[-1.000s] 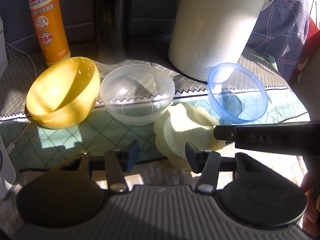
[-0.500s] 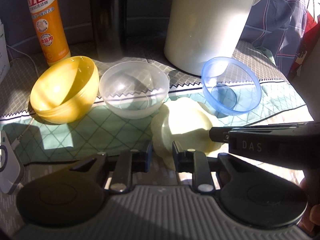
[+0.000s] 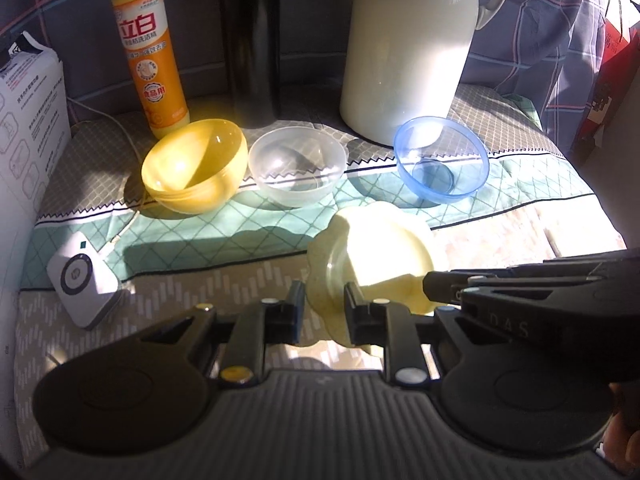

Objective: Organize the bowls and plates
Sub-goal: 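Carry the scalloped plate with both grippers and lower it onto the green tray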

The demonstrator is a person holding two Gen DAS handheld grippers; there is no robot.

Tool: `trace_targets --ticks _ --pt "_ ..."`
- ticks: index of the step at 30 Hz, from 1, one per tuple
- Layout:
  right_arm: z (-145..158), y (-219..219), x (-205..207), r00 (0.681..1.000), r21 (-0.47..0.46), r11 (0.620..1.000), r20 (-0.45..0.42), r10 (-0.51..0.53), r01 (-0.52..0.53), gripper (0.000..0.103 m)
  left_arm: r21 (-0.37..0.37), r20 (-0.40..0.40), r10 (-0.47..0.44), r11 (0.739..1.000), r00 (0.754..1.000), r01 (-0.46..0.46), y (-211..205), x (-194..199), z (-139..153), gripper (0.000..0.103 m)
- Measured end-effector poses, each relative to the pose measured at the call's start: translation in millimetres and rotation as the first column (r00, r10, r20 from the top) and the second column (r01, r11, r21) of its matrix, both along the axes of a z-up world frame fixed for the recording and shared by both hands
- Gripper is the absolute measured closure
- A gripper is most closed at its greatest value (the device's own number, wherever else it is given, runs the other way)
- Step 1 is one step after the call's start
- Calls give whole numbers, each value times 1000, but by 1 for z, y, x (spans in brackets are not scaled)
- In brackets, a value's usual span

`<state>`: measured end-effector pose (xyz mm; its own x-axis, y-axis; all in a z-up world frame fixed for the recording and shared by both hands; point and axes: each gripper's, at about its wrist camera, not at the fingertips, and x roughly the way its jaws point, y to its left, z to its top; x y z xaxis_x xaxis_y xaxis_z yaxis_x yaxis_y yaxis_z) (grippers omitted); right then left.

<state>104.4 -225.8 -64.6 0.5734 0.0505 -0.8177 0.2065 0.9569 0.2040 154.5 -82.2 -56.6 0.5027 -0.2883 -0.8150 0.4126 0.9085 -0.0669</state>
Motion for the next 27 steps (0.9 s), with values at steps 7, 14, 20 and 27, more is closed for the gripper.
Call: trace_targets --ticks 7,14,20,27 --pt "15 43 -39 997 10 997 -10 76 -76 90 9 2 10 1000 1000 -10 43 -47 18 83" --pt "15 92 -67 986 31 987 -41 159 -158 90 19 -13 53 998 999 -53 92 -90 22 83" --pt "8 132 -80 967 37 970 -81 241 -238 90 22 -46 93 996 995 -92 131 -118 14 82" --pt "-5 163 -88 942 42 953 -145 302 -299 90 39 -89 108 994 990 -105 156 -134 -1 82"
